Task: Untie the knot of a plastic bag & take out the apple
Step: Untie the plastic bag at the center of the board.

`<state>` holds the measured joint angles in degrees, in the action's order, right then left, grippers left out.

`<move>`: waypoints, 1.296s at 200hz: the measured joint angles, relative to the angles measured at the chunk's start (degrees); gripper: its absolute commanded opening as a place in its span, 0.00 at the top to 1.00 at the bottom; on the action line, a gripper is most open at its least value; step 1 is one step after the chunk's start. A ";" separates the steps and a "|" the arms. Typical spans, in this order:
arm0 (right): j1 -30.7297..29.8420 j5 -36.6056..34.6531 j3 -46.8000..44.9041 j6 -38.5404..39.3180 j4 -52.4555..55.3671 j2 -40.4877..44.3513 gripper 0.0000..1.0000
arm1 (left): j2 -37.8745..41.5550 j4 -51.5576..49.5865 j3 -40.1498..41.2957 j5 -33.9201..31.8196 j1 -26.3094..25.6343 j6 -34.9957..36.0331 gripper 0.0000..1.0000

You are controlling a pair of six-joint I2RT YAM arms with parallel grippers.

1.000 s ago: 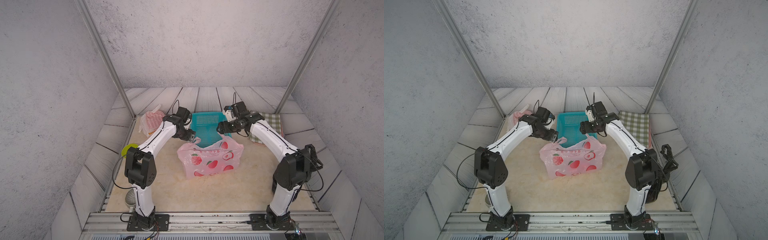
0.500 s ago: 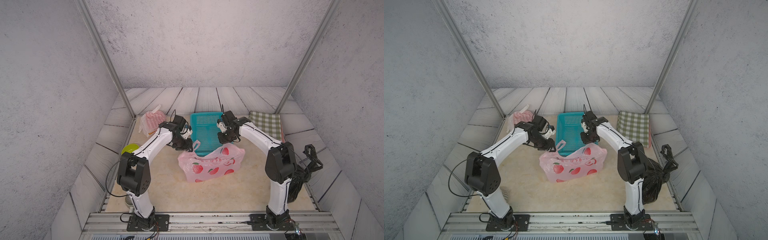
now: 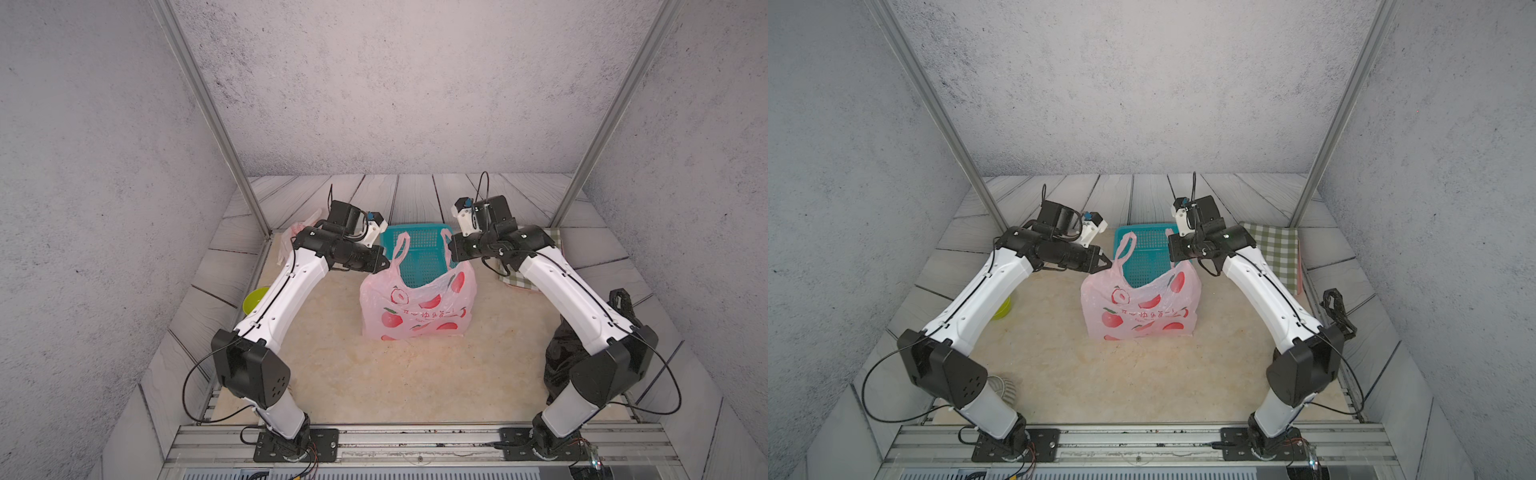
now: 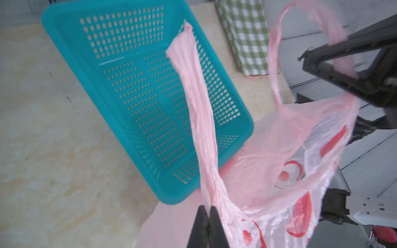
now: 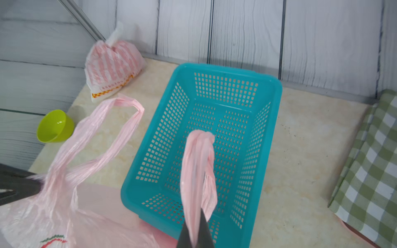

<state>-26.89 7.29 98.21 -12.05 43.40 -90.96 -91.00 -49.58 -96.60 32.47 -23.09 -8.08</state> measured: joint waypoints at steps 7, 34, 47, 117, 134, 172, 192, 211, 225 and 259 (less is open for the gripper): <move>-0.09 0.13 -2.75 -0.35 -0.70 2.84 0.98 | 3.19 1.95 3.06 1.51 -0.02 -0.55 1.00; -1.20 0.72 -20.63 -3.65 -4.39 17.94 0.97 | 21.40 12.15 24.76 5.81 -1.22 -5.75 0.93; -3.08 0.70 -31.32 -6.01 -5.90 26.21 0.96 | 31.39 17.99 38.16 6.38 -3.45 -9.77 0.78; -9.14 0.94 -60.26 -16.81 0.85 58.47 0.31 | 66.18 27.67 73.48 -4.52 -20.28 -29.94 0.21; -9.38 0.20 -56.61 -17.00 2.73 60.52 0.31 | 67.49 25.44 67.76 -7.82 -20.33 -28.81 0.21; -9.44 -1.40 -45.90 -16.00 5.01 61.00 0.31 | 56.17 20.02 44.09 -14.64 -20.44 -17.33 0.22; -9.42 -2.97 -40.81 -14.25 6.99 59.82 0.32 | 46.34 18.75 34.29 -15.47 -20.41 -10.84 0.27; -9.42 -5.60 -36.98 -12.68 9.40 58.38 0.32 | 33.24 18.49 28.09 -11.80 -20.44 -5.51 0.39; -9.44 -7.74 -35.19 -11.61 10.75 57.75 0.32 | 23.58 17.73 25.70 -9.16 -21.24 -2.27 0.38; -9.44 -10.51 -35.47 -10.64 12.52 57.94 0.32 | 8.96 11.32 27.10 -8.87 -27.67 5.42 0.34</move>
<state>-36.34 -3.22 62.74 -22.70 55.92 -33.01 -82.04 -38.26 -69.49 23.59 -50.76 -2.66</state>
